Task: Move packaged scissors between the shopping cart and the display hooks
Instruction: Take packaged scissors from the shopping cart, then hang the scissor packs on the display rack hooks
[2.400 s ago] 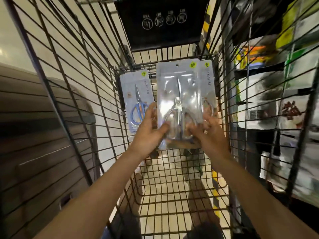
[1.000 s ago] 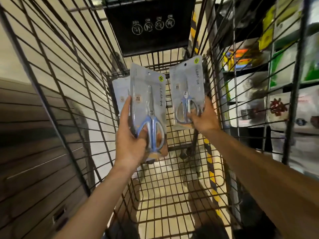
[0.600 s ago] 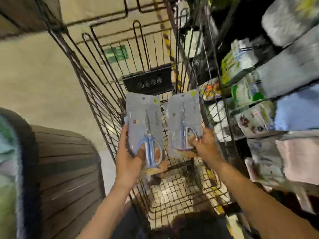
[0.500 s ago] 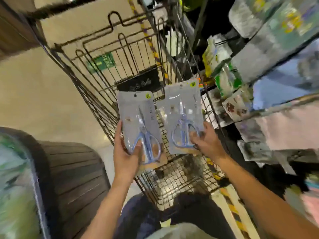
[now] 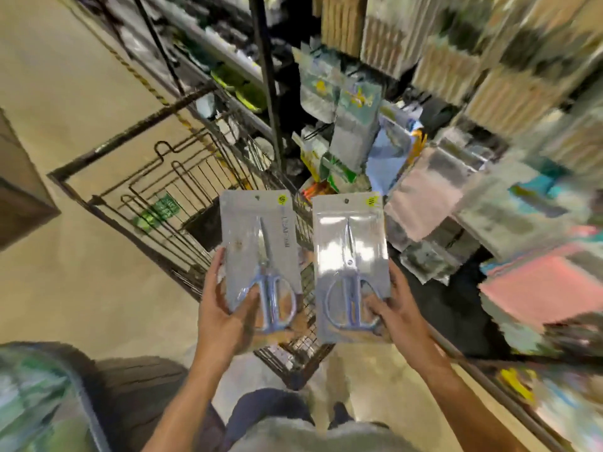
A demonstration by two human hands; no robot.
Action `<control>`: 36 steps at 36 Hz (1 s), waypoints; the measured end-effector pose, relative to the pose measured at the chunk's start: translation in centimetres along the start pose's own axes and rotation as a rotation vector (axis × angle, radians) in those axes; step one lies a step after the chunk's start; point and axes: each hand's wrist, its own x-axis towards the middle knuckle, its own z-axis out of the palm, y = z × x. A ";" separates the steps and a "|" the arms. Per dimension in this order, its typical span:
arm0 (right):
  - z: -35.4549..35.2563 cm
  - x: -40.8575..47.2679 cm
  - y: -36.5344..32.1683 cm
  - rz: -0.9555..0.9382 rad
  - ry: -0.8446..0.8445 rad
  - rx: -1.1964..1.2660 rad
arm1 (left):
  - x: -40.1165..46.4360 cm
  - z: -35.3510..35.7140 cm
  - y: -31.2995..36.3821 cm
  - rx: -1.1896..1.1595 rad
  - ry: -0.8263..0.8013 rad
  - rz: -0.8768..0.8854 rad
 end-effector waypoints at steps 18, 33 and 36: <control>-21.0 -19.2 1.1 -0.083 0.316 0.174 | -15.8 17.6 4.8 0.129 -0.317 0.205; -25.8 -34.9 1.5 -0.174 0.762 0.196 | -20.5 28.4 6.6 -0.010 -0.809 0.305; -25.9 -38.2 1.8 -0.163 0.815 0.198 | -22.1 30.2 7.0 -0.038 -0.916 0.269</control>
